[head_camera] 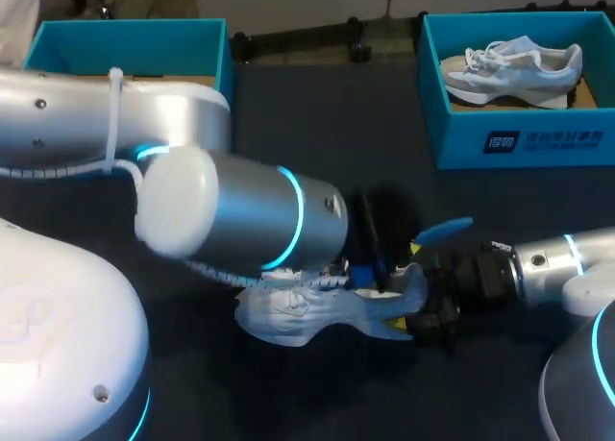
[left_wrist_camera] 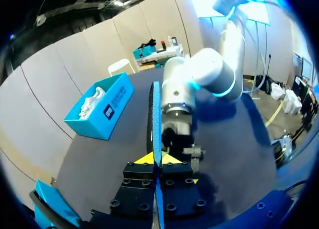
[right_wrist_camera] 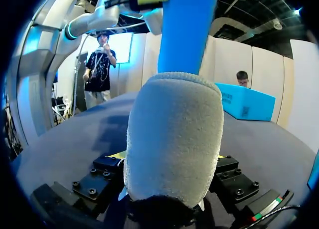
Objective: Take the shoe out of the shoebox, open the shoe tongue, remove and reinsert the insole, then place the shoe into the shoebox
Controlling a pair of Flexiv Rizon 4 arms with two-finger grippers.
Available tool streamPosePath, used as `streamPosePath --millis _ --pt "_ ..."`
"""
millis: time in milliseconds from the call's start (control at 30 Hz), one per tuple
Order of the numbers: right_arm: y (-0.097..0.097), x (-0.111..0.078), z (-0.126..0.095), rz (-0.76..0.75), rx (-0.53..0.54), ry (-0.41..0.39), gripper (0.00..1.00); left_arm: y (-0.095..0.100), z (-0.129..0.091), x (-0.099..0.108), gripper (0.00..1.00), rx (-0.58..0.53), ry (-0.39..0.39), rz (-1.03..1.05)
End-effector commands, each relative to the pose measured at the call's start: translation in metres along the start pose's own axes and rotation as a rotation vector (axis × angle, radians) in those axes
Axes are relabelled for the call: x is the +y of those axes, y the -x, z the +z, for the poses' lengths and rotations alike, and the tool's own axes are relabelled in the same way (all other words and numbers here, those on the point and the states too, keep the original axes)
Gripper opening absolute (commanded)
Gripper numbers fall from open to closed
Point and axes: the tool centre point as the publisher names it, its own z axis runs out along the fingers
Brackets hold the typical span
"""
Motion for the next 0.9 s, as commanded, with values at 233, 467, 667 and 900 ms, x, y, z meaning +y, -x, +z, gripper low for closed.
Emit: streamPosePath --millis 233,467,667,900 --pt "-0.001 0.0 0.001 0.0 0.001 -0.005 0.0 0.022 -0.014 -0.048 0.0 0.192 0.027 -0.113" --pt "-0.001 0.0 0.001 0.0 0.001 -0.005 0.0 0.029 -0.038 -0.081 0.0 0.343 -0.017 -0.167" --pt "-0.001 0.0 0.001 0.0 0.001 -0.005 0.0 0.027 -0.069 -0.103 0.0 0.418 -0.095 -0.14" --pt "-0.001 0.0 0.001 0.0 0.001 -0.005 0.0 0.024 -0.128 -0.132 0.0 0.447 -0.22 -0.086"
